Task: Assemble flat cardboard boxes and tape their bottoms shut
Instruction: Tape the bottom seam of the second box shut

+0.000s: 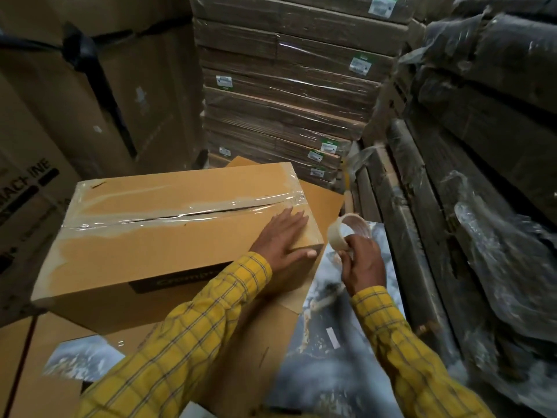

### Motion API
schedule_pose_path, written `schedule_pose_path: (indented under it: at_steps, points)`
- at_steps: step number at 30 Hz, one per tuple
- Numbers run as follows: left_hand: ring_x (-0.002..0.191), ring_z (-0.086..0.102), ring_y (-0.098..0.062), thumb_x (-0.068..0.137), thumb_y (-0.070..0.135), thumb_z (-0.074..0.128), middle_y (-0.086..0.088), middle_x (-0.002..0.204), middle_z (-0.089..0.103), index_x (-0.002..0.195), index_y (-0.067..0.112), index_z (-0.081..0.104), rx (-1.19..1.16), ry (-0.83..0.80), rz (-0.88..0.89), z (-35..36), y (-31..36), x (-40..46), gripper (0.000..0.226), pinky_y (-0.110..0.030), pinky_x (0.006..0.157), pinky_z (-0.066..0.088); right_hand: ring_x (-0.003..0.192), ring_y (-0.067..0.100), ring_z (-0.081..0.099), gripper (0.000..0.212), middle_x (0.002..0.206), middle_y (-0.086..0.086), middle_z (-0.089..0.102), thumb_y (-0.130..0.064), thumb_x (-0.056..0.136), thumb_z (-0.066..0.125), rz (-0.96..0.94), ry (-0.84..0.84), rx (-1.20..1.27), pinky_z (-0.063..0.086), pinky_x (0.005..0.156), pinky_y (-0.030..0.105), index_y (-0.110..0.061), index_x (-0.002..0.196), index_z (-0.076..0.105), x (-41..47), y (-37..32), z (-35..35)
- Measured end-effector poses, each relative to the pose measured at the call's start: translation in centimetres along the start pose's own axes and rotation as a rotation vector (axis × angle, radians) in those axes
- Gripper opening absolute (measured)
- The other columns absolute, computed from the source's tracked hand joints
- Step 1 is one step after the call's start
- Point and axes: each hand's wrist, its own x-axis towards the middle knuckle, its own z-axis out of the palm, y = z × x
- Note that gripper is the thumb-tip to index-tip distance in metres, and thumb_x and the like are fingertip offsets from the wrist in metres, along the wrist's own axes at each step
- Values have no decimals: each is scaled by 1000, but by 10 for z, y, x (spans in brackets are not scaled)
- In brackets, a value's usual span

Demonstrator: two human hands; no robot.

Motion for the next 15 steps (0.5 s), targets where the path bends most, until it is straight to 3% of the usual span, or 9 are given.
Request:
schedule_pose_path:
  at_steps: [3, 6, 8, 10, 13, 15]
  points:
    - [153, -10, -31, 96, 65, 40, -7, 167, -5, 160, 18, 6, 435, -209, 37, 13, 0, 5, 87, -48, 122, -6, 107, 45, 60, 31, 112, 25, 66, -12, 84, 56, 176, -217, -75, 52, 88, 48, -5, 112, 67, 0, 59, 32]
    - [153, -2, -35, 103, 55, 29, -10, 167, -6, 160, 18, 0, 617, -220, 25, 23, 5, 6, 74, -51, 124, 3, 126, 38, 54, 46, 135, 20, 59, -24, 89, 49, 351, -497, -166, 44, 108, 47, -11, 131, 61, -17, 109, 72]
    - [153, 4, -34, 105, 47, 30, -10, 167, -1, 160, 18, 4, 632, -180, 28, 22, 5, 4, 67, -50, 124, 7, 144, 31, 39, 58, 153, 15, 45, -25, 88, 53, 347, -538, -148, 29, 121, 40, -12, 145, 52, -31, 127, 93]
    - [153, 6, -33, 105, 43, 31, -8, 168, 2, 160, 18, 6, 624, -159, 37, 24, 5, 4, 65, -49, 124, 9, 149, 27, 31, 64, 160, 11, 36, -19, 87, 60, 358, -591, -178, 24, 123, 36, -16, 150, 46, -41, 134, 103]
    - [154, 6, -32, 105, 42, 32, -7, 168, 2, 160, 18, 5, 619, -161, 28, 25, 5, 2, 65, -48, 124, 9, 143, 31, 37, 57, 150, 16, 43, -20, 88, 64, 396, -730, -266, 36, 114, 38, -20, 143, 51, -50, 125, 104]
    - [153, 6, -32, 105, 42, 34, -8, 167, 3, 160, 18, 6, 615, -164, 23, 25, 6, 3, 66, -48, 124, 10, 139, 33, 42, 48, 145, 18, 46, -21, 94, 57, 396, -736, -282, 41, 108, 40, -21, 141, 51, -54, 124, 107]
